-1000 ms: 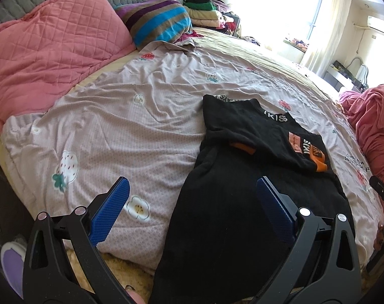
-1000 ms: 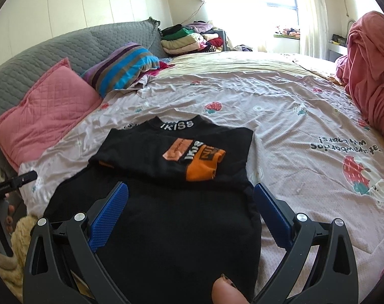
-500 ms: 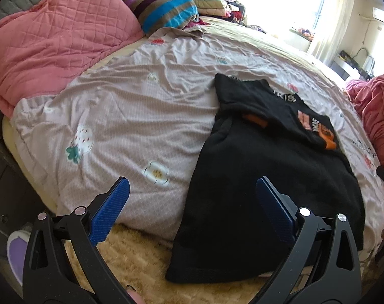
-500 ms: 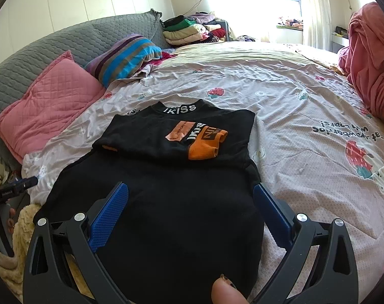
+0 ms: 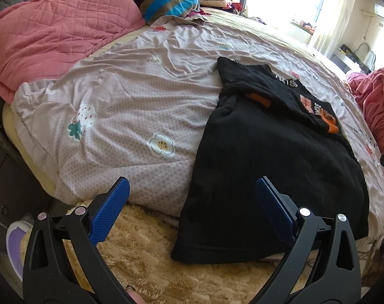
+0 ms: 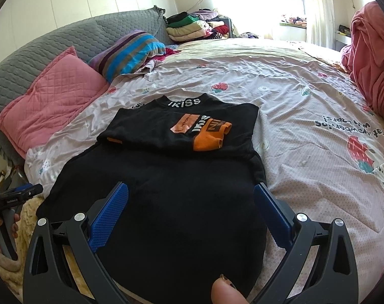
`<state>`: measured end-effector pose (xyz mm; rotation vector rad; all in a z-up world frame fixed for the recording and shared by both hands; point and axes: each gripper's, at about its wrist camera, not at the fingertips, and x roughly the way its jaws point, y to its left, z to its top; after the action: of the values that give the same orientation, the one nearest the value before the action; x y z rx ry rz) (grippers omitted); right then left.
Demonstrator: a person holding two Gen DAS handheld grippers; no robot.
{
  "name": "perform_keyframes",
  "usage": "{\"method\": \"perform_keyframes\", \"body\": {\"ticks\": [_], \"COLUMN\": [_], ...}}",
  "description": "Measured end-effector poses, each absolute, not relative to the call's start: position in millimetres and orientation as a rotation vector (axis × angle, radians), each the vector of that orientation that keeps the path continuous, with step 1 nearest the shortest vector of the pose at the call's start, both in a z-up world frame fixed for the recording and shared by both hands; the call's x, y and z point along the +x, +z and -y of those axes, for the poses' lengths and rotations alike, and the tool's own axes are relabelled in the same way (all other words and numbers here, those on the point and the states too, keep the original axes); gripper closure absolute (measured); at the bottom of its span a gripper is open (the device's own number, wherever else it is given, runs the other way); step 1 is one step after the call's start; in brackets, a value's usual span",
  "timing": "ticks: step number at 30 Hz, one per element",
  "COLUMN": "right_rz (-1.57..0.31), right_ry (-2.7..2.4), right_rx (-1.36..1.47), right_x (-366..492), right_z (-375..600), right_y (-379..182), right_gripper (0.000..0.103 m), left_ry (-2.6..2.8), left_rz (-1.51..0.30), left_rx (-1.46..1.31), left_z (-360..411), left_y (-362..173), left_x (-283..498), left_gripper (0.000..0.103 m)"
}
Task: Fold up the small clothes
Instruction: 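Move both open tools back along the shirt toward its hem, then close both tools on the black hem edge of the shirt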
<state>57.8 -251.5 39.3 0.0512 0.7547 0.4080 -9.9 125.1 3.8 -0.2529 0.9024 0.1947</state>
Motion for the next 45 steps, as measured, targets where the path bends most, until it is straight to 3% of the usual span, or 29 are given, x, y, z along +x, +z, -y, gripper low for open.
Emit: {"method": "perform_keyframes", "body": {"ticks": [26,28,31,32,33,36,45], "right_rz": [-0.894,-0.89,-0.885,-0.884,-0.884,-0.898,-0.971], "right_ry": [0.406,0.402,0.399,0.397,0.394,0.387,0.434], "right_rx": [0.037,0.038,0.036,0.03,0.022,-0.014,-0.143], "right_x": [31.4,30.0,28.7,28.0,26.9,23.7,-1.2], "right_z": [267.9,269.2,271.7,272.2,272.9,275.7,283.8], "right_y": [12.9,14.9,17.3,17.9,18.0,16.1,0.1], "right_gripper": [0.005,0.005,0.005,0.005,0.005,0.005,0.005], "left_ry": [0.044,0.018,-0.013,-0.031,-0.058,-0.07,-0.083], "left_rz": [-1.021,-1.04,-1.075,-1.081,-1.088,-1.098,-1.097], "left_rx": [-0.255,-0.243,-0.224,-0.234,-0.255,-0.252,-0.314], "left_z": [-118.8,-117.1,-113.4,-112.5,-111.6,-108.0,-114.0], "left_y": [-31.8,-33.4,-36.2,-36.3,-36.8,-37.9,-45.3], "left_x": [-19.7,-17.8,-13.4,-12.7,-11.8,-8.8,0.3], "left_gripper": [0.009,0.016,0.036,0.049,0.055,0.064,0.065]}}
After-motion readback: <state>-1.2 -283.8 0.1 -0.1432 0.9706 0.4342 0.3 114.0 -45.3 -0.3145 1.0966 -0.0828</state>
